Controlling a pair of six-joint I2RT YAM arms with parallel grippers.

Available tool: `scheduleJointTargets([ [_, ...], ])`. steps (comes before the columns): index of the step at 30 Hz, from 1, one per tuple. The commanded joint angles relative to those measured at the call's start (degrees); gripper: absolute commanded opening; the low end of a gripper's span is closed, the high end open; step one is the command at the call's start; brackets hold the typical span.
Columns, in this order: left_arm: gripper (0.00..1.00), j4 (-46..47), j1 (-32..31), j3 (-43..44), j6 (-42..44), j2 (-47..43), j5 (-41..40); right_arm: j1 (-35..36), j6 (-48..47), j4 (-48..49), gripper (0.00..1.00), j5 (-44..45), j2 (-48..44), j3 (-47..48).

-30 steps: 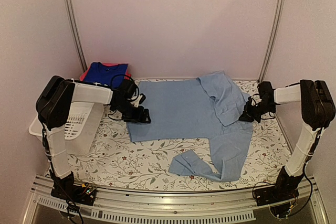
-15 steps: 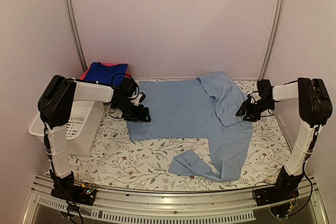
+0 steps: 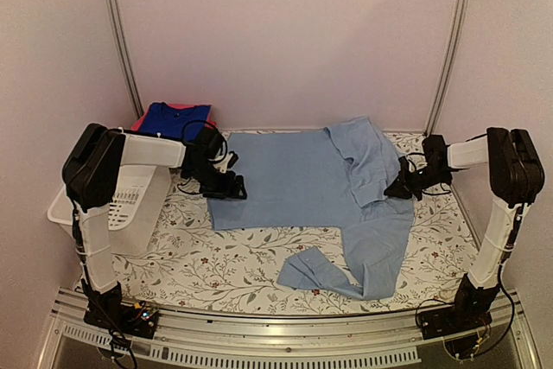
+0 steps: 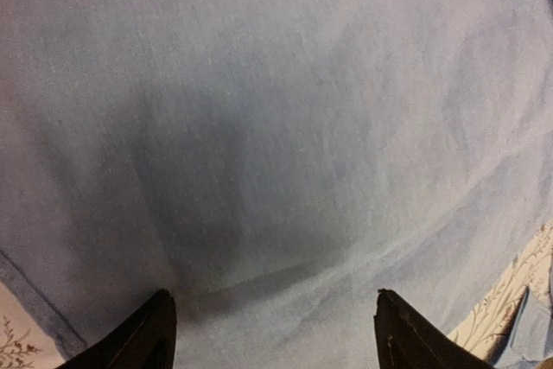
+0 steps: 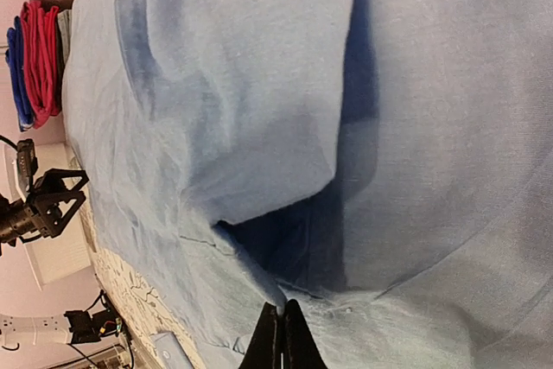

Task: Fold and stack the mixed laundry pile
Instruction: Flatten out the crumpled shirt at the center of the board.

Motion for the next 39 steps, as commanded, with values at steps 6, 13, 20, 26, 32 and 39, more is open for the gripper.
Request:
scheduleJointTargets([
  [6, 0.79, -2.10, 1.00, 1.80, 0.45, 1.97, -0.34, 0.12, 5.69, 8.19, 0.00, -11.39, -6.24, 9.45],
  [13, 0.79, -1.76, 1.57, 2.90, -1.40, 1.58, -1.12, 1.47, 26.54, 24.62, 0.00, -16.40, 21.04, 53.68],
  [20, 0.81, -1.07, 2.21, 5.13, -2.41, 1.54, -1.35, 2.75, 43.28, 37.34, 0.89, -14.94, 40.15, 69.99],
  [26, 0.82, -0.30, 2.10, 7.16, -1.64, -0.21, -0.80, 0.19, 23.71, 22.45, 0.97, -8.60, 26.85, 48.36],
  [32, 0.83, 1.15, 1.56, 9.96, 0.69, 1.89, 1.30, 0.09, 6.45, 7.73, 0.90, -2.80, 20.05, 39.18],
  [39, 0.82, -0.04, 0.78, 13.55, 0.40, 7.52, 2.38, 0.18, 1.98, 3.03, 0.87, -1.57, 21.43, 30.92],
])
